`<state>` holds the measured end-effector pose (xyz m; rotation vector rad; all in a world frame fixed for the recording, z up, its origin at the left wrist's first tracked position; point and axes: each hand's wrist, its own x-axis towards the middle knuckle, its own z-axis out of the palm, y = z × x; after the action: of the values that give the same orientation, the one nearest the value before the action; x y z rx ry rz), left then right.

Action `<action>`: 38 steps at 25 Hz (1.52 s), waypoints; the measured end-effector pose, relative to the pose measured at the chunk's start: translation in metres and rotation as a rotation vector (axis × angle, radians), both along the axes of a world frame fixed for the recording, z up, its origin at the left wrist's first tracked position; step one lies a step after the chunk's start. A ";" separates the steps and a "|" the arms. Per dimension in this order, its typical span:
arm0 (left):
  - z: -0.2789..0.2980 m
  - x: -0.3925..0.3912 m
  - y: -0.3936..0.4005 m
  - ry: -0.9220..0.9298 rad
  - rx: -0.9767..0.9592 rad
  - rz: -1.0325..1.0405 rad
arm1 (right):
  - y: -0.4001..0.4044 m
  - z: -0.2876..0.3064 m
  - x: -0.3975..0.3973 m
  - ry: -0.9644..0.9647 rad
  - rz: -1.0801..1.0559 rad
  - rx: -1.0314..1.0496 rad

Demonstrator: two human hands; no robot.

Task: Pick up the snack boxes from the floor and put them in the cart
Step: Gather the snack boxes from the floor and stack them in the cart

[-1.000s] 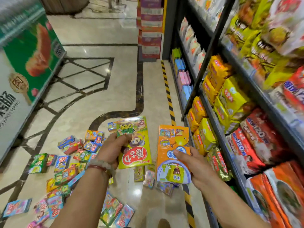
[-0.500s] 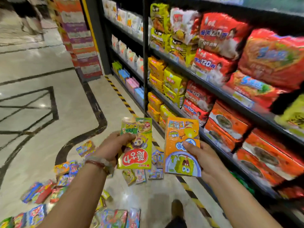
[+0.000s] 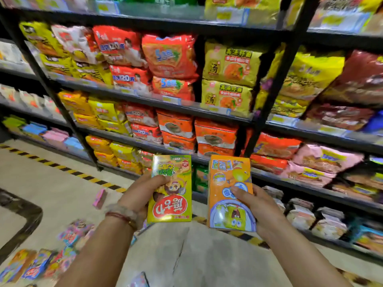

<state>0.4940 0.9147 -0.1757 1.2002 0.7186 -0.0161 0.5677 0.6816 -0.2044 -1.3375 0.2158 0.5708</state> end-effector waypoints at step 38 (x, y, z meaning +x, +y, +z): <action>0.014 -0.206 -1.025 0.012 0.029 -1.863 | -0.801 0.015 -0.524 -0.086 -1.759 -0.026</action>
<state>0.2876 -0.1100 -0.1618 1.4995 -0.6008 -1.5319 0.0438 -0.1191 -0.1891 -0.7462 1.1445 -0.9684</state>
